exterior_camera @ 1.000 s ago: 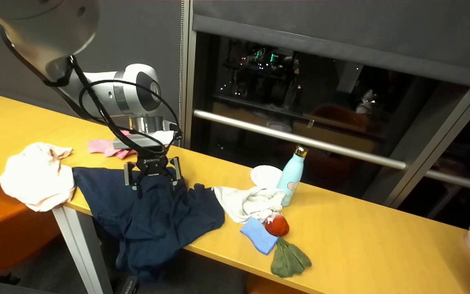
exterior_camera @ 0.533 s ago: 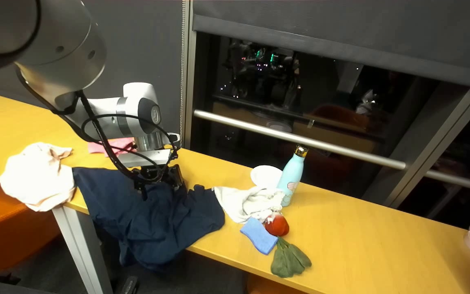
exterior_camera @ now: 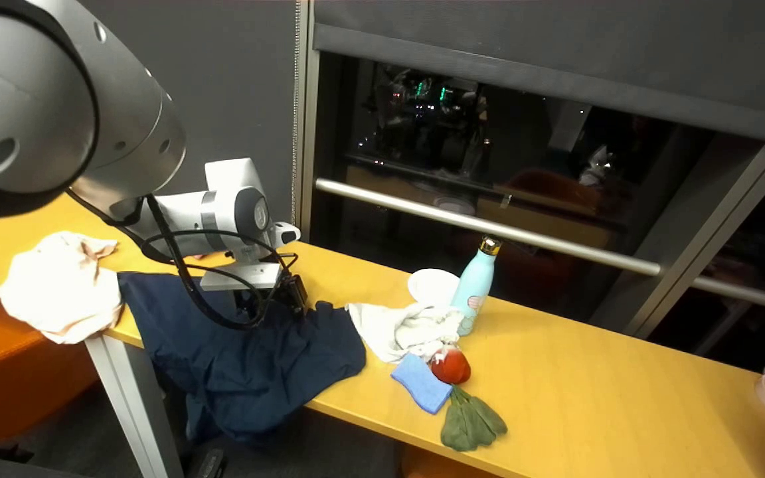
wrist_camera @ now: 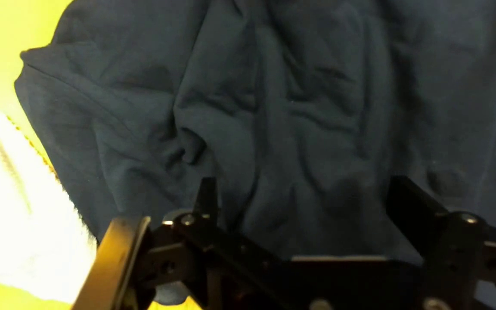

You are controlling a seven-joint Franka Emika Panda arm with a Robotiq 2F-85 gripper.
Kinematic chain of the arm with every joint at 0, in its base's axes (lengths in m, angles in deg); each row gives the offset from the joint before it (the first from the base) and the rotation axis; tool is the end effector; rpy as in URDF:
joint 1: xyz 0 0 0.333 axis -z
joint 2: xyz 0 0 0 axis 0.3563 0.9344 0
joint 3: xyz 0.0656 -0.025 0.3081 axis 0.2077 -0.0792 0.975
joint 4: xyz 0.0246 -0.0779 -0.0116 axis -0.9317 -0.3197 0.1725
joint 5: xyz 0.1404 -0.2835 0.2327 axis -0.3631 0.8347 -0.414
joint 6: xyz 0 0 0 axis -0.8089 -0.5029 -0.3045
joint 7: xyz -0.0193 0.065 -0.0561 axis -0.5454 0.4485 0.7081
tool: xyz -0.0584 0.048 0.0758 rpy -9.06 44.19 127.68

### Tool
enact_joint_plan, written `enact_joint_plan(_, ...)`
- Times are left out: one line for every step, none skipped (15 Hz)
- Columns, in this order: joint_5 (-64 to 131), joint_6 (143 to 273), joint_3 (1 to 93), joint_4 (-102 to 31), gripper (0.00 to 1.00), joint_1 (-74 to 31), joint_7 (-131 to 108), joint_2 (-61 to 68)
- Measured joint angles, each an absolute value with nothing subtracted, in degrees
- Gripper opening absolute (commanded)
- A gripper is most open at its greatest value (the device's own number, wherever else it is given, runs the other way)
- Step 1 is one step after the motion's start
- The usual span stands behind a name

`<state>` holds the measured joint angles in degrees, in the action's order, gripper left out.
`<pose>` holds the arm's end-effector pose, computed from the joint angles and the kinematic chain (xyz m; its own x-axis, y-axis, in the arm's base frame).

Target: Unfold the dark blue cloth and stretch it out on the tabletop.

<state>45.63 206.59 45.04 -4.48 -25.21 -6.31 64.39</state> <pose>0.7205 -0.0024 -0.0234 0.9951 0.0512 -0.0851 0.0737 -0.9550 0.2874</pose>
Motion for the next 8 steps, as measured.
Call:
enact_joint_plan(45.56,206.76,44.92,-3.30,1.00,-25.31,-5.40,65.47)
enact_joint_plan(45.53,206.85,44.84,-2.15,1.00,-25.42,-4.54,66.52)
enact_joint_plan(45.51,206.86,44.74,-1.03,1.00,-25.55,-3.87,67.52)
enact_joint_plan(45.45,206.85,44.58,0.18,1.00,-25.68,-3.12,68.57)
enact_joint_plan(45.35,206.85,44.30,1.43,1.00,-25.83,-2.35,69.60)
enact_joint_plan(45.11,206.85,43.95,2.73,1.00,-25.95,-1.68,70.62)
enact_joint_plan(44.76,206.85,43.54,4.08,1.00,-26.07,-0.98,71.61)
enact_joint_plan(44.57,206.85,43.15,5.35,1.00,-26.10,-0.27,72.49)
